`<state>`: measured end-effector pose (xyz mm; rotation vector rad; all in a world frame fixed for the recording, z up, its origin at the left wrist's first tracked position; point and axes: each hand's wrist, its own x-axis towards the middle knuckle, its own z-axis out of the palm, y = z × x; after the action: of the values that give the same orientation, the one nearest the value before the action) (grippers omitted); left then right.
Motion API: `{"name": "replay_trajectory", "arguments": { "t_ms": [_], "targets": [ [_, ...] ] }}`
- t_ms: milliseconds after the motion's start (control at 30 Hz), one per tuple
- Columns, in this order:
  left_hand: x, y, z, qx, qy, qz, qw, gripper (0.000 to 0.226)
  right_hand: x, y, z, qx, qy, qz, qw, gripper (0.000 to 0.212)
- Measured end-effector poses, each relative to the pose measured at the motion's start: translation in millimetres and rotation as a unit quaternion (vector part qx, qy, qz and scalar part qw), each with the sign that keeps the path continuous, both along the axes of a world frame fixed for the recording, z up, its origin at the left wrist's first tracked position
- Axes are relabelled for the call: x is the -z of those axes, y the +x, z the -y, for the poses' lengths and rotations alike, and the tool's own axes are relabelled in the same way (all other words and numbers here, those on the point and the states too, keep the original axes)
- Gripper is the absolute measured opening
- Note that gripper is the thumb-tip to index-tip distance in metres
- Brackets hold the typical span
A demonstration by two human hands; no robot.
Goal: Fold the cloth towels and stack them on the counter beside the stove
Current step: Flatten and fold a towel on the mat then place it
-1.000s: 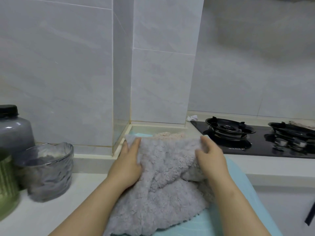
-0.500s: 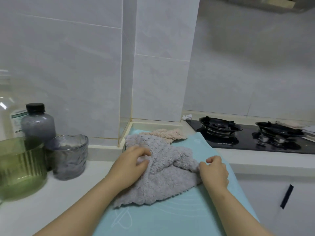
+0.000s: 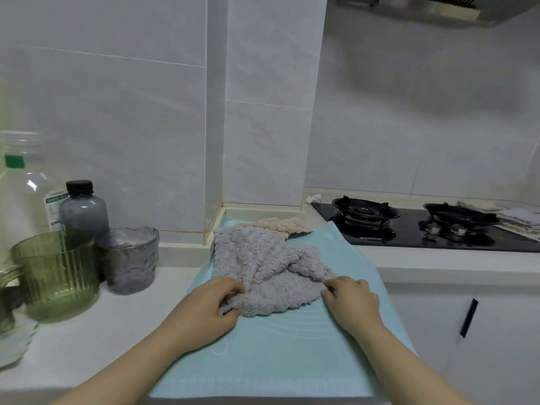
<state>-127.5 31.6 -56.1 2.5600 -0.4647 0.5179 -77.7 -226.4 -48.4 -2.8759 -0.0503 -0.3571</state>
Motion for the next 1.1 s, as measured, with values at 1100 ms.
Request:
{"name": "replay_trajectory", "arguments": {
  "t_ms": [1100],
  "targets": [
    [-55,-80,-18,-0.061,0.278,-0.017,0.958,0.016,-45,-111,35,-0.112,-0.184,0.050,0.975,0.029]
  ]
}}
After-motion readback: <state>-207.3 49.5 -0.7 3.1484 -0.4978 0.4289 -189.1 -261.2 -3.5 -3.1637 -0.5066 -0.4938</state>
